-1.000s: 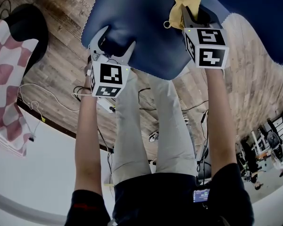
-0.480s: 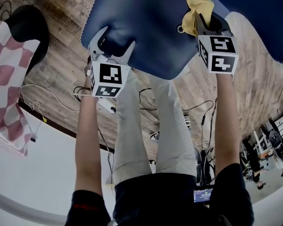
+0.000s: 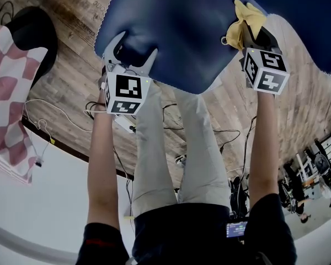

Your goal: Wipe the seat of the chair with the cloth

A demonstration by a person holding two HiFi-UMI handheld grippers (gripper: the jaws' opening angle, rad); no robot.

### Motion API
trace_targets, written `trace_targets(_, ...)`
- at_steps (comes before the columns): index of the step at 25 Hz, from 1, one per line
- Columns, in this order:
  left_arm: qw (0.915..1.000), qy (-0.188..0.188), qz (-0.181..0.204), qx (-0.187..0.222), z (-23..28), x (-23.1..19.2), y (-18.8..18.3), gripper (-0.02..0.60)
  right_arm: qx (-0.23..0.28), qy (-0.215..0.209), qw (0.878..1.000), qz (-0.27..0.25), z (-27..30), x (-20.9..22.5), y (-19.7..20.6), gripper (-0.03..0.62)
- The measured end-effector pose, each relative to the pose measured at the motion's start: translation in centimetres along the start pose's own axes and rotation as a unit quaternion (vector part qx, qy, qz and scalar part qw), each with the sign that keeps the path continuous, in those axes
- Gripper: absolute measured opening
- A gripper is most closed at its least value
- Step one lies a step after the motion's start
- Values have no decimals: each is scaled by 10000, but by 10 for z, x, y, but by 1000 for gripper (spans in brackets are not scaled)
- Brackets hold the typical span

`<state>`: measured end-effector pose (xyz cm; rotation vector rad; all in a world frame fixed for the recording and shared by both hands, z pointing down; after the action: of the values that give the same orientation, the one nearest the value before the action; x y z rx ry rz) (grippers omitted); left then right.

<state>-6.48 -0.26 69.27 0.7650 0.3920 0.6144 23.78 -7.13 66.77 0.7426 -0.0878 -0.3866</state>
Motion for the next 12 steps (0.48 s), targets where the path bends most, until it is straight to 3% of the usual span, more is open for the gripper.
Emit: trace_targets(12, 10000, -9, 28, -23, -1, 0, -1, 354, -80, 537, 9985, -8, 3, -10, -3, 48)
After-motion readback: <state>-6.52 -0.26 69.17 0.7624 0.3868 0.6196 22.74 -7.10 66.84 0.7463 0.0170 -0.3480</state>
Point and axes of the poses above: the fingertips, and each gripper's own axes: z forward along the fingers, x to its right, y out of its underside, the point moved 6 cm from there along -z, backward along the fingers, and after that the axes turned 12 degrees about x, right-handed, at the moved point
